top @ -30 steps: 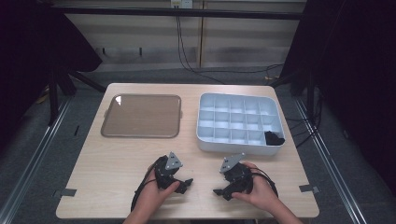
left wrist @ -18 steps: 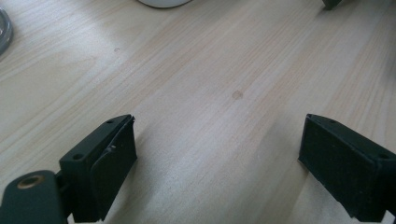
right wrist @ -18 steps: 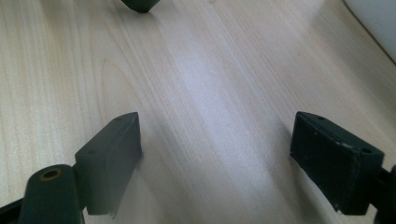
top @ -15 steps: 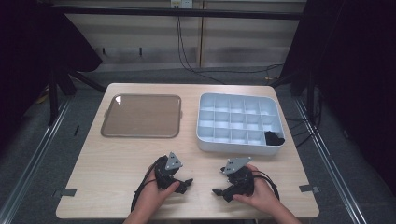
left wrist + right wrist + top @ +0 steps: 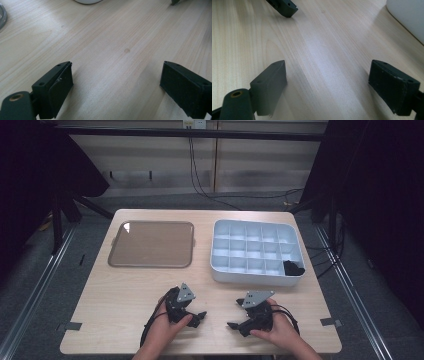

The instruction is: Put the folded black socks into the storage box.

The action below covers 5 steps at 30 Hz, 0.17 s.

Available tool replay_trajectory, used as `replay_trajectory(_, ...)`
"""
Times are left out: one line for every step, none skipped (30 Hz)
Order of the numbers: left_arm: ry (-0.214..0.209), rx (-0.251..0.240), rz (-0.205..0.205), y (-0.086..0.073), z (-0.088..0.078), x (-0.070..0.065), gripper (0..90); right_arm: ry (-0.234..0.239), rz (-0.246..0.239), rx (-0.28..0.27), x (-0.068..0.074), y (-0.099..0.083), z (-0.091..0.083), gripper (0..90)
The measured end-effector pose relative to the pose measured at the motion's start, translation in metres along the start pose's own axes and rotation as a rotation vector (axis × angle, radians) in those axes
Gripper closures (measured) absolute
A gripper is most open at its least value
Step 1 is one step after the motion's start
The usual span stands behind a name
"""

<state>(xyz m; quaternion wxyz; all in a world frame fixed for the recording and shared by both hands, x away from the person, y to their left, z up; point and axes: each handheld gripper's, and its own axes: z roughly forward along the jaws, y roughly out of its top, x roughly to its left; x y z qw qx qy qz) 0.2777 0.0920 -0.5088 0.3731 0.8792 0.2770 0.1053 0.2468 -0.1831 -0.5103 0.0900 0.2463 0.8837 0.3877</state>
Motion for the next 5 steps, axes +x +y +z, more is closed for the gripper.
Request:
replay_trajectory(0.0, 0.0, 0.0, 0.0, 0.0, 0.0, 10.3, 0.001, 0.003, 0.001, 0.0003, 0.0, 0.0, 14.5)
replay_trajectory(0.0, 0.0, 0.0, 0.0, 0.0, 0.0, 10.3, 0.0, 0.003, 0.001, 0.0003, 0.0, 0.0, 14.5)
replay_trajectory(0.0, 0.0, 0.0, 0.0, 0.0, 0.0, 10.3, 0.001, 0.003, 0.001, 0.0003, 0.0, 0.0, 14.5)
replay_trajectory(0.0, 0.0, 0.0, 0.0, 0.0, 0.0, 10.3, -0.001, 0.002, 0.0, 0.0002, 0.0, 0.0, 14.5)
replay_trajectory(0.0, 0.0, 0.0, 0.0, 0.0, 0.0, 10.3, 0.001, 0.002, 0.001, 0.0002, 0.0, 0.0, 14.5)
